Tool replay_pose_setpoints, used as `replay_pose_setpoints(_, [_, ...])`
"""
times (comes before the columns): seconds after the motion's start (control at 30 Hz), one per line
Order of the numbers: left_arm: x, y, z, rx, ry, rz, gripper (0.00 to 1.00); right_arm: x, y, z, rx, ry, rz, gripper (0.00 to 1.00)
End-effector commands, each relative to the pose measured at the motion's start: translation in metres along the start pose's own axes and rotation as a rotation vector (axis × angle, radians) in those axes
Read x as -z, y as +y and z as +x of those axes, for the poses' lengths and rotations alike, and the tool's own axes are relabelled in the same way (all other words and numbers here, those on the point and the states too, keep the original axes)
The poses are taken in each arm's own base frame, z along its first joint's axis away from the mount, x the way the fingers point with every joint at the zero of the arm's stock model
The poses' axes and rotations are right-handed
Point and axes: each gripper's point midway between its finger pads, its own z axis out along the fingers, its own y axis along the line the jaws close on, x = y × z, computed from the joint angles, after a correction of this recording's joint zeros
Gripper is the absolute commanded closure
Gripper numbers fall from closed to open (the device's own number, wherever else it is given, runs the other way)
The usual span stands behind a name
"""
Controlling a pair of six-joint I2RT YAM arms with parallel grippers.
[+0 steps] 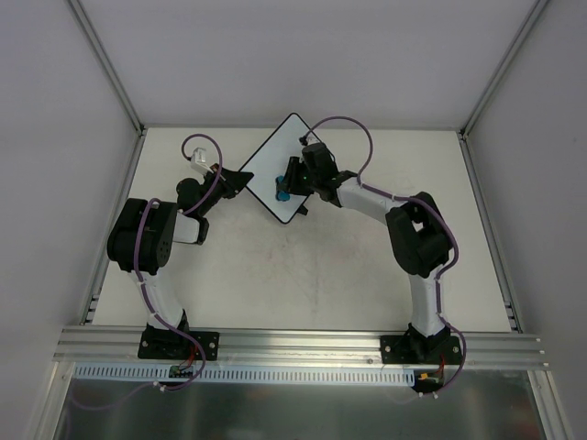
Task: Erase the whiteboard
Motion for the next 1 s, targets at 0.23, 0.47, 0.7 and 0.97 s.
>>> replay_pose_setpoints(0.23, [0.001, -0.036, -0.002, -0.133, -0.028, 0.159, 1.0, 0.0, -0.1, 0.071, -0.156, 0.141, 0.338, 1.0])
replay_pose_setpoints(0.47, [0.001, -0.036, -0.001, -0.133, -0.027, 0.158, 1.0, 0.001, -0.1, 0.069, -0.146, 0.137, 0.337, 1.0])
replay_pose_setpoints(0.7, [0.001, -0.037, -0.002, -0.133, -0.029, 0.158, 1.0, 0.004, -0.091, 0.062, -0.127, 0.125, 0.304, 1.0])
replay_pose_setpoints(0.97, [0.001, -0.034, -0.003, -0.111, -0.033, 0.16, 1.0, 0.021, -0.066, 0.022, -0.044, 0.048, 0.238, 1.0])
